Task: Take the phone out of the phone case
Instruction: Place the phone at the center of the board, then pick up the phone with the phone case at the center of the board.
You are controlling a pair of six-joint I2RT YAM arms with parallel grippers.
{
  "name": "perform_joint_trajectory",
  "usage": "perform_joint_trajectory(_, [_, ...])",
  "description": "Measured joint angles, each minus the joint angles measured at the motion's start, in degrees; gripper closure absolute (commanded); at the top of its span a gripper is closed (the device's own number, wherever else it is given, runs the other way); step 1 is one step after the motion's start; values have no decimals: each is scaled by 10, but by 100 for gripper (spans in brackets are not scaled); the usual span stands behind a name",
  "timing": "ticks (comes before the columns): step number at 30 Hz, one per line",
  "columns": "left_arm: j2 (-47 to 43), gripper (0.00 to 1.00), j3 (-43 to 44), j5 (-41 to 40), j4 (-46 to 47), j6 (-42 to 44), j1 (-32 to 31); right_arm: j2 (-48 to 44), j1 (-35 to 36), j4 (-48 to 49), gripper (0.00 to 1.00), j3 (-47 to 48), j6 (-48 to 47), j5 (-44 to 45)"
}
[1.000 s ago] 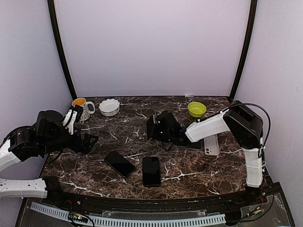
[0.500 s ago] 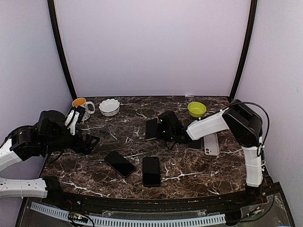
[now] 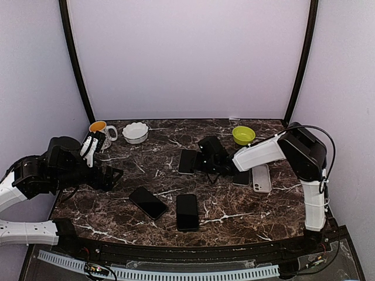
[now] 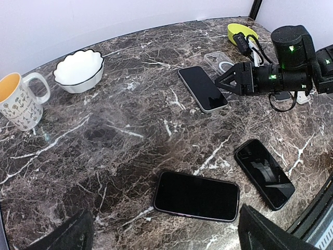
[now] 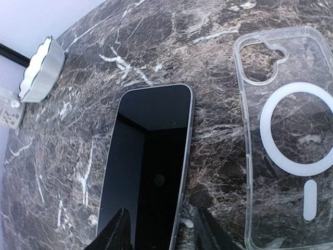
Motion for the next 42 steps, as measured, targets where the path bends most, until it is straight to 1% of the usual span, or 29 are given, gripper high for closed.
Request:
perform_joint_trajectory(3, [0,1,0,0,0,0,0,-13,5,-32,29,0,-26,13])
perform_joint_trajectory(5, [0,1,0,0,0,0,0,-26,12,-71,19,5,-42,26])
perform_joint_trajectory(6, [0,1,0,0,0,0,0,-33,17,-90,15,8,-45,32])
perform_joint_trajectory(9, [0,1,0,0,0,0,0,-52,38,-154,8,24,-52,53])
perform_joint_trajectory(11, [0,1,0,0,0,0,0,-62,53,-198,6,37,-47,62])
perform_joint_trajectory(17, [0,1,-1,-2,0,0,0,-66,95,-356,3,99,-7,61])
perform_joint_trajectory(19, [0,1,-1,-2,0,0,0,-66,107,-395,2,101,13,55])
perform_joint_trajectory(23, [-9,1,-3,-2,0,0,0,-66,137,-467,2,101,47,26])
perform_joint_trajectory(27, [-18,1,-4,-2,0,0,0,-66,176,-509,5,101,64,-4])
perform_joint_trajectory(29, [-23,1,-4,-2,0,0,0,-66,195,-528,8,101,70,-15])
perform_joint_trajectory(34, [-37,1,-4,0,0,0,0,-80,218,-543,26,71,86,-52])
perform_joint_trajectory(35, [-39,1,-4,0,0,0,0,-87,219,-546,33,60,93,-59])
perform_joint_trajectory(37, [-44,1,-4,0,0,0,0,-100,221,-549,41,45,96,-69])
perform_joint_trajectory(40, [-51,1,-5,0,0,0,0,-114,224,-550,50,27,109,-77])
perform_joint_trajectory(42, [-53,1,-5,0,0,0,0,-115,225,-543,51,26,112,-85])
